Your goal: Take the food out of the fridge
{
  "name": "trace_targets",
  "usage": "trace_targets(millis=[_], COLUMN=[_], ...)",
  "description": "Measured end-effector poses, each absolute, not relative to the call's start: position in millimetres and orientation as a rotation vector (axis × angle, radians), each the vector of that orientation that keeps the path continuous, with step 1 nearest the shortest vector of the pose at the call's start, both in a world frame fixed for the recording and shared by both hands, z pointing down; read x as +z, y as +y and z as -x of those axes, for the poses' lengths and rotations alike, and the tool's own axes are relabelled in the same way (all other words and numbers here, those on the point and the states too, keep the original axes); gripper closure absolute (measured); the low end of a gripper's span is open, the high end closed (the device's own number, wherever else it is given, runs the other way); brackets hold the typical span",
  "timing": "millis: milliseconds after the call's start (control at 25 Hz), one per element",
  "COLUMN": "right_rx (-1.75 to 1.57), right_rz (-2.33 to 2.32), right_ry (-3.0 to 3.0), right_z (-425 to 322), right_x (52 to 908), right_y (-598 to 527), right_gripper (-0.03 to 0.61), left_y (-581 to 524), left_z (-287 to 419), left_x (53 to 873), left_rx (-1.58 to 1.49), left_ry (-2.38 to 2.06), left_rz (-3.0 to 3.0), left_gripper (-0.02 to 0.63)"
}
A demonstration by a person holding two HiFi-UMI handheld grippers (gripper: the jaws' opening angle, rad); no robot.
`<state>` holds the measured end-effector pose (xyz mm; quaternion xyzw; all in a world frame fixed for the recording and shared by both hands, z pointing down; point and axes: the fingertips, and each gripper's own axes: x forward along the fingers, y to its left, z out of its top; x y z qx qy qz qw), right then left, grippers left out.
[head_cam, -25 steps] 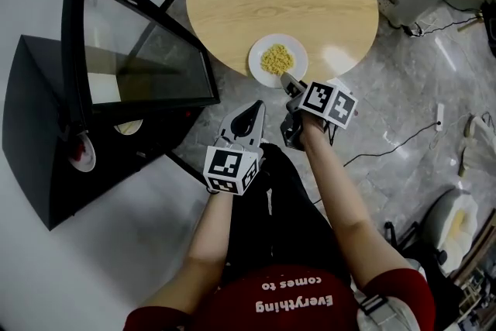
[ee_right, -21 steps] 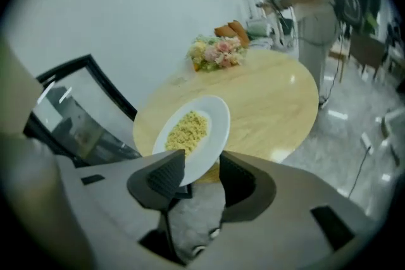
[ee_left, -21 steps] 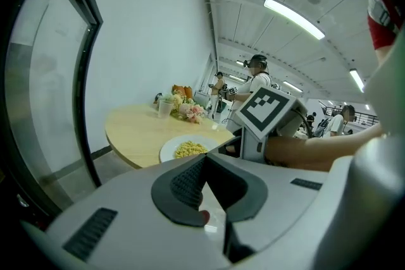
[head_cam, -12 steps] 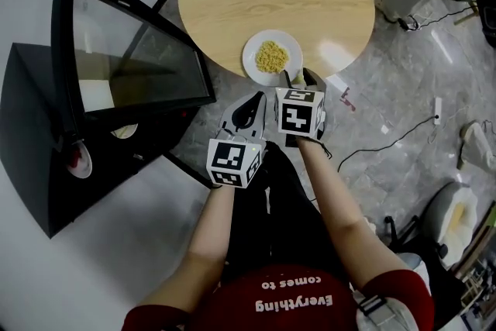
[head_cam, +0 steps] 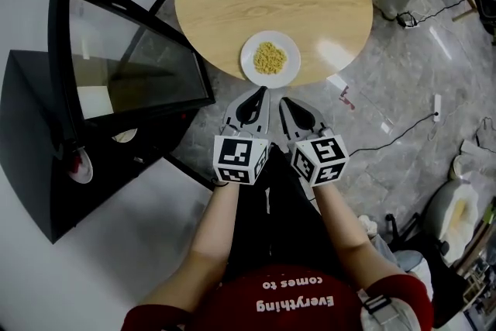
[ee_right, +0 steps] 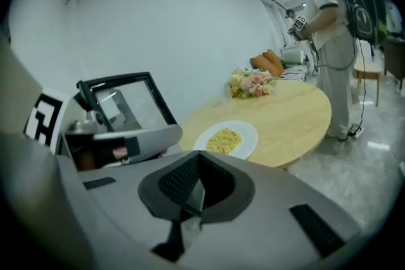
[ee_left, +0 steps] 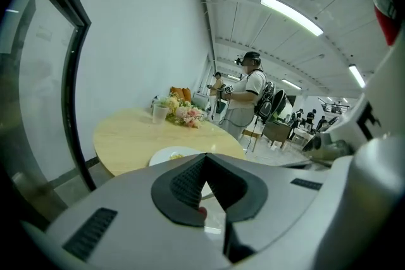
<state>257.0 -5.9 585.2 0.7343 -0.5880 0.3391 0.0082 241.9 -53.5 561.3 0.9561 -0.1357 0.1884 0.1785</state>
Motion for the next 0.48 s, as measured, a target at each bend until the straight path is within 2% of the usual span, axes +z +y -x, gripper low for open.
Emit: trace_targets(millis=[480], right_rx=[0.913], right_rz=[-2.173], right_ry=[-1.863], right_z=[-224], right_x=[576], right_y=[-15], right_gripper=[0.568], left_y=[-48], left_z=[-244], left_x=[556], left_rx=[0.563], left_ry=[-0.352], left_rz=[-2.735], left_gripper=[0.611])
